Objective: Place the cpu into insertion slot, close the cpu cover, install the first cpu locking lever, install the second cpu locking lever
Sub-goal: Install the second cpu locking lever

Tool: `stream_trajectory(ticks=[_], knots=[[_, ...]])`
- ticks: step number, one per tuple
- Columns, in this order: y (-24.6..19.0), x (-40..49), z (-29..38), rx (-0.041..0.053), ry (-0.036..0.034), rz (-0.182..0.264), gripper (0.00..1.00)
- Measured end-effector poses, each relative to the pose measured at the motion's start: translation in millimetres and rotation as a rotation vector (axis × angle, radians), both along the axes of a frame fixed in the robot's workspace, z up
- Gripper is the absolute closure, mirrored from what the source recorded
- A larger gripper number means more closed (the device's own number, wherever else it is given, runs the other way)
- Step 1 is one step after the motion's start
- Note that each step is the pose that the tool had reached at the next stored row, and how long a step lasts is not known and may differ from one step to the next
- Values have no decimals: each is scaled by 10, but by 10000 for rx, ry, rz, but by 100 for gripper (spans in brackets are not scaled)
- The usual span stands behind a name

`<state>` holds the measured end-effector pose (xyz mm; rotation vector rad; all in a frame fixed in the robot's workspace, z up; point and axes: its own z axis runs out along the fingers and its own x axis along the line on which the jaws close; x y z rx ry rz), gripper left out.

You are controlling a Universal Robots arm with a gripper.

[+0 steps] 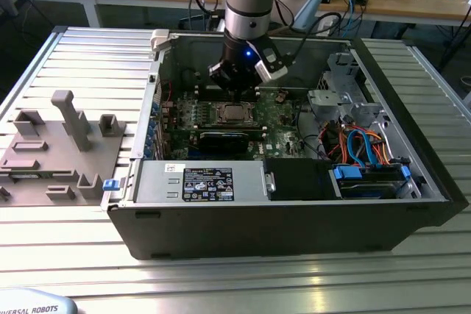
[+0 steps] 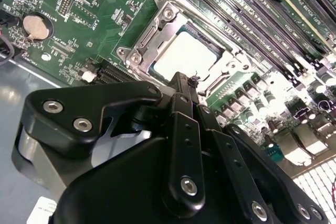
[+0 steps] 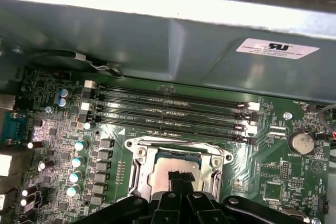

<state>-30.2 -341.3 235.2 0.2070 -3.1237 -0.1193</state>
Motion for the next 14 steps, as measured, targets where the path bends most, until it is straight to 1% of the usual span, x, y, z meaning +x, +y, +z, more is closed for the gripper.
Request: stream_trajectory(ticks=[2,6,14], knots=[[1,0,23,0,-1,0,89],[1,0,39,-1,1,-1,89],[1,0,46,-8,0,0,89]])
